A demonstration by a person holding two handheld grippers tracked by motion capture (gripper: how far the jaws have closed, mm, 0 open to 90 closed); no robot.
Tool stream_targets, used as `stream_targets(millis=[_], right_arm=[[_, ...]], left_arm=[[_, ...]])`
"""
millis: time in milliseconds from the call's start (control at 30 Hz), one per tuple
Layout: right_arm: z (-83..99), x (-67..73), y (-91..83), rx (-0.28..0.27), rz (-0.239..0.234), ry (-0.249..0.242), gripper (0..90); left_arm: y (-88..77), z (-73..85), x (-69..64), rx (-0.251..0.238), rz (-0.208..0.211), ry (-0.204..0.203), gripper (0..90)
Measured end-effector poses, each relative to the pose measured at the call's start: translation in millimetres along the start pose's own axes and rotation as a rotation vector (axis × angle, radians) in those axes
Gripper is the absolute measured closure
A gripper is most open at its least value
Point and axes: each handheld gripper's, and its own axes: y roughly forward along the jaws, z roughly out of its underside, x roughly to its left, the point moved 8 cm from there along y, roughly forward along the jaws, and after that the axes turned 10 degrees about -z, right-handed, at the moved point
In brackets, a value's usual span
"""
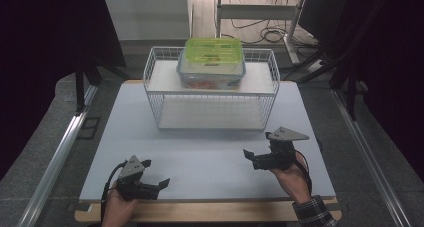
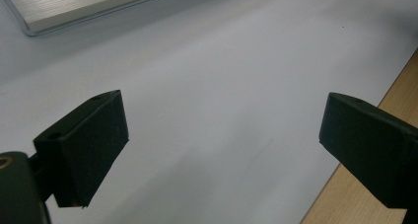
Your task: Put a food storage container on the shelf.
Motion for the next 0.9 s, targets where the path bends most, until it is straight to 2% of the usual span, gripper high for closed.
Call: stream_targets(millis=[400,900], right_arm=[[16.6,-0.4,-11.0,0.012,0.016,-0.002,0.0],[40.9,-11.2,-24.1,0.031,0.071,0.016,0.0]], left_arm=[[0.3,-0.3,0.1,0.000,-0.003,0.003,4.7],[0.8,-0.6,0.3,-0.001,-0.007,0.007,4.8]])
